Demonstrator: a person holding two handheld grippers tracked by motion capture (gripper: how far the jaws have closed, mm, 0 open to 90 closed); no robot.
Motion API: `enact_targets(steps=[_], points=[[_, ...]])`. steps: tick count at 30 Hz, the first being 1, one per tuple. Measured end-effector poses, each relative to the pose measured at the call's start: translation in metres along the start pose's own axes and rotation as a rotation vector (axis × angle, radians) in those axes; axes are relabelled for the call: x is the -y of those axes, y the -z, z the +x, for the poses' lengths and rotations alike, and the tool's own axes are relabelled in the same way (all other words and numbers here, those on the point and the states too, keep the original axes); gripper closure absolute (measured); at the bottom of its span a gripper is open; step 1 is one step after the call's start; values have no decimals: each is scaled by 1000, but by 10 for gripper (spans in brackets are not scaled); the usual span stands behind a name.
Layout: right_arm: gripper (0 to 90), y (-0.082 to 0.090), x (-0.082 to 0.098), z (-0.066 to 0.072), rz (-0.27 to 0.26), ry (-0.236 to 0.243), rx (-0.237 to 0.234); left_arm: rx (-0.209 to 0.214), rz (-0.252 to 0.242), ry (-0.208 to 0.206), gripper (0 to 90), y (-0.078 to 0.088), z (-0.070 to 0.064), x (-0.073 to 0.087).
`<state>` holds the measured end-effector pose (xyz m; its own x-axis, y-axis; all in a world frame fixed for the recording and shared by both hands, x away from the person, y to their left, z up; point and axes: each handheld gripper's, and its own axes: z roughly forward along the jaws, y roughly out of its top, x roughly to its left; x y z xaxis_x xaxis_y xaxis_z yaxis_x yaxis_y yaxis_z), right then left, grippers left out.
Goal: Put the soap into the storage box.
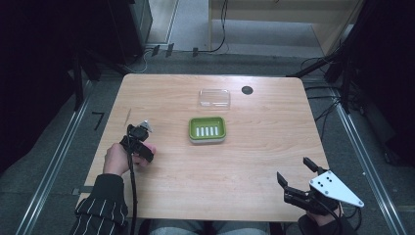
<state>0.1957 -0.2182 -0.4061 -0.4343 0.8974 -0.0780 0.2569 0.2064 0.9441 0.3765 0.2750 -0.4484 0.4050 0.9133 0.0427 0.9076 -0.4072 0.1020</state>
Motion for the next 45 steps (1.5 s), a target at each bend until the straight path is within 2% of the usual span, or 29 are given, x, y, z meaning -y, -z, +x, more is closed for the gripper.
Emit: enact_targets(steps=[7, 14, 21, 28, 37, 41, 45], points=[[129, 0, 0, 0, 1, -1, 1, 6, -13, -20, 383, 2, 2, 2], [129, 0, 0, 0, 0, -1, -1, 28, -16, -62, 383, 6, 0, 2], [129, 0, 0, 0, 1, 0, -3, 22, -31, -103, 383, 10, -6, 0], [129, -1, 0, 0, 2, 2, -2, 22, -40, -128, 383, 15, -11, -7], [129, -1, 0, 0, 1, 3, -4, 18, -36, -194, 383, 21, -18, -19], [129, -1, 0, 0, 1, 3, -4, 36, -37, -216, 384, 21, -22, -23], [129, -1, 0, 0, 2, 2, -3, 34, -32, -234, 384, 21, -24, -28]])
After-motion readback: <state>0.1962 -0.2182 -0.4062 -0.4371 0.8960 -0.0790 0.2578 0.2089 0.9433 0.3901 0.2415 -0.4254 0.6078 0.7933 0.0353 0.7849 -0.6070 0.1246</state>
